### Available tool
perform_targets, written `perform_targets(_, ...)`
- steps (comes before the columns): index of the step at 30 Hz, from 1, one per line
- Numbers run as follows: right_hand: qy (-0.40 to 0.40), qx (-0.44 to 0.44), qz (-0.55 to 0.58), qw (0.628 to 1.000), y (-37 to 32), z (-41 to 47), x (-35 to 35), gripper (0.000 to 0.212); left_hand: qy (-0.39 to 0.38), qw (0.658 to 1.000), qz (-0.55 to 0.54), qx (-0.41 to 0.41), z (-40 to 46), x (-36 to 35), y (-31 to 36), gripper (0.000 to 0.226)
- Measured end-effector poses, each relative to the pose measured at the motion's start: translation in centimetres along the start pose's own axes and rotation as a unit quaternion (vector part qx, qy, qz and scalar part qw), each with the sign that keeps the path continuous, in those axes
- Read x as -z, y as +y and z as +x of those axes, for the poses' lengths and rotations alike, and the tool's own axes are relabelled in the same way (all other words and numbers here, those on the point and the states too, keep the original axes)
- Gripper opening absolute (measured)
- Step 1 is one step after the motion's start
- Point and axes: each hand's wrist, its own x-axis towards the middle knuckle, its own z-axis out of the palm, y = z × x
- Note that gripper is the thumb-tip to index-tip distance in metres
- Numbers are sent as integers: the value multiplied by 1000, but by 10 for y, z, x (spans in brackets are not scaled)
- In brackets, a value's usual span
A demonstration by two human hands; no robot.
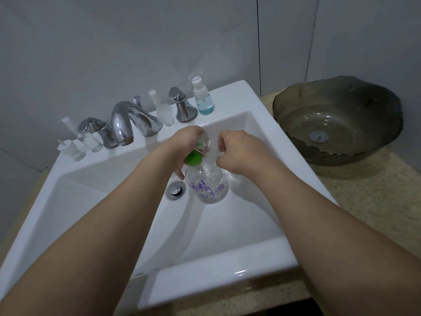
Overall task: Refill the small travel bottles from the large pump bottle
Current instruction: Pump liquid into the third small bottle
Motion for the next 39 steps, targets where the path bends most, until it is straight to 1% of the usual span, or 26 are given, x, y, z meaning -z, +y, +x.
perform_targets(1, 7, 3, 4, 1000, -1, 0, 1, 19, 0, 1000, -4, -2, 1, 2, 0, 23)
perform_targets(4, 23, 9, 7, 1000, -2, 1, 2, 20, -11, 1000, -15, -5, 6, 9, 3, 43)
perform_targets(6, 25, 12, 5, 1000, -2, 0, 2, 21, -22, 1000, -14, -3, 7, 11, 3, 49)
perform_targets(10, 19, 12, 11, 1000, -2, 1, 1, 20, -32, 999, -14, 2, 6, 12, 1, 37)
perform_targets(15, 17, 8, 10, 1000, -1, 1, 1, 21, 5, 1000, -12, 9, 5, 4, 0, 34)
perform_targets(18, -5, -5, 2, 1000, 1, 1, 0, 21, 33, 999, -1, 15, 3, -3, -1, 32)
perform_targets(21, -19, -14, 3, 1000, 2, 1, -1, 20, 45, 999, -6, 7, 3, -7, -2, 30)
perform_targets(23, -23, -12, 5, 1000, 2, 1, -1, 21, 43, 999, -5, 7, 3, -7, -3, 33)
perform_targets(29, -12, 23, 14, 1000, 3, 1, -4, 26, 16, 1000, -16, 1, 2, -3, -7, 33)
perform_targets(33, 9, 31, 23, 999, 0, -1, -2, 24, 17, 1000, 1, -2, 3, 3, -4, 42)
perform_targets(37, 29, 29, 25, 999, -2, -1, 2, 24, 25, 999, 18, -20, 3, 11, 6, 34)
perform_targets(39, 28, 27, 25, 999, -2, -1, 3, 24, 28, 999, 38, -24, 2, 10, 6, 33)
